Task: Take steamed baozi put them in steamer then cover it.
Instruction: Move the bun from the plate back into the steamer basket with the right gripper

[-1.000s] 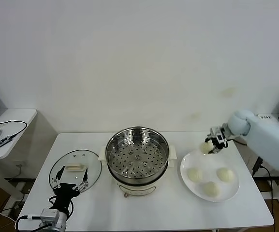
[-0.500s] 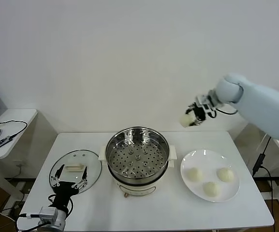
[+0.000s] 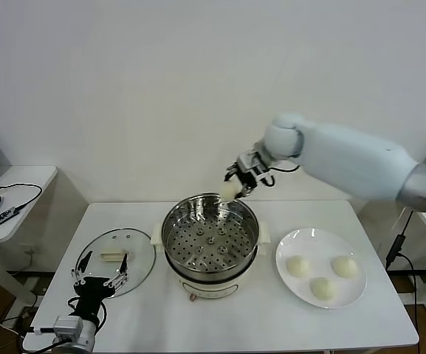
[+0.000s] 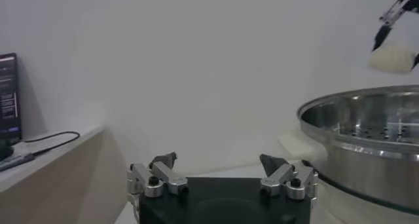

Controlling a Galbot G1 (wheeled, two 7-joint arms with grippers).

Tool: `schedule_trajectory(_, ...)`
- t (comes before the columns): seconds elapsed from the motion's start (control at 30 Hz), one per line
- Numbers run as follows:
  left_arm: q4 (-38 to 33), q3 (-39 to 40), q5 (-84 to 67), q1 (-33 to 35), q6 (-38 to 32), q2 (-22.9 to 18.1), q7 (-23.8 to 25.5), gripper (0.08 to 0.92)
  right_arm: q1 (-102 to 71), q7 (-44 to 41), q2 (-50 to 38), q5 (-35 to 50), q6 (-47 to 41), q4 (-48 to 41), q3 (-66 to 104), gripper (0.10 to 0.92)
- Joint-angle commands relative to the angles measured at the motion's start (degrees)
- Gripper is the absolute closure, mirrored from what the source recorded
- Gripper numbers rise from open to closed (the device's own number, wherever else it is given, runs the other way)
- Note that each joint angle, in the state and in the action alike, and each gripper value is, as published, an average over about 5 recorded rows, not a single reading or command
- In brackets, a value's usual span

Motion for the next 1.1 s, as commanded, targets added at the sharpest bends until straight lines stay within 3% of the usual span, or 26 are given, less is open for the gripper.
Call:
schedule_trajectory(0.03, 0.0, -0.1, 0.0, 0.0, -0.1, -0.1, 0.0, 0.177, -1.0, 1.9, 6.3, -7.7, 8.5, -2.0, -3.3, 0.448)
schedule_trajectory(0.4, -0.2, -0.1, 0.0, 0.2, -0.2, -0.3, 0.0, 0.177, -5.1, 4.6, 8.5, -21.6, 17.6, -8.8, -2.0, 0.448)
schedule_trajectory(0.93, 0.1, 0.0, 0.1, -0.1, -0.2, -0.3, 0.1, 0.177, -6.9, 5.0, 9.9, -22.1, 20.1, -11.5, -1.4, 0.448)
schedule_trajectory(1.1, 0.1, 0.0, 0.1, -0.1, -0.2, -0.4, 0.1, 0.177, -6.2, 5.0, 10.0, -21.3, 20.1, -11.4, -1.7, 0.348)
